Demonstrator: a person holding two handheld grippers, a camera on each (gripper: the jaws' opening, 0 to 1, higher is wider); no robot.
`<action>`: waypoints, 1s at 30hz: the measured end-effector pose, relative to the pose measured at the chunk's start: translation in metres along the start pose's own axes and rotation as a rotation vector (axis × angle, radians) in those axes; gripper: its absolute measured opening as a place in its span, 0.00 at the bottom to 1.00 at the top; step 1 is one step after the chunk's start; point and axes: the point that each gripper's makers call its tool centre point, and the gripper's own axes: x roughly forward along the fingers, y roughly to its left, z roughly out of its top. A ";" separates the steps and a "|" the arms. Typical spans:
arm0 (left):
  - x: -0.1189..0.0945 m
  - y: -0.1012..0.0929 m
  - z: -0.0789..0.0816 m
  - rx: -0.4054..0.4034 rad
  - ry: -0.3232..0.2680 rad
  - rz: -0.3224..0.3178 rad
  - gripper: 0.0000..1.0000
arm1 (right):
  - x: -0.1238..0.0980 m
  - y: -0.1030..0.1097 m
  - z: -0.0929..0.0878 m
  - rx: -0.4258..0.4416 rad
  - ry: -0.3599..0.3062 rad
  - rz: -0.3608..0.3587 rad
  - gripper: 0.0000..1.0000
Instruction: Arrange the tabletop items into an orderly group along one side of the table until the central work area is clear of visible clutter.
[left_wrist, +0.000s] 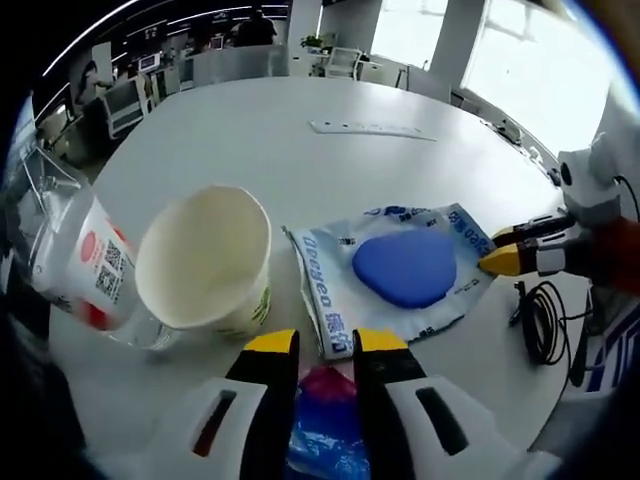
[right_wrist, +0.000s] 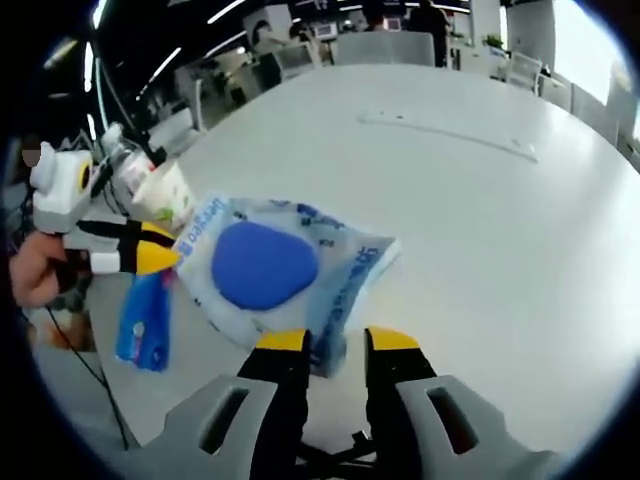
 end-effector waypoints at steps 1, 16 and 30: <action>0.000 0.000 0.000 0.001 0.000 -0.001 0.20 | 0.000 0.000 0.000 0.000 0.000 -0.001 0.19; -0.043 -0.001 -0.015 0.002 -0.049 0.021 0.22 | -0.026 0.006 -0.013 -0.005 -0.018 -0.014 0.20; -0.085 0.005 -0.042 -0.014 -0.084 0.044 0.25 | -0.043 0.036 -0.040 -0.022 -0.014 -0.004 0.23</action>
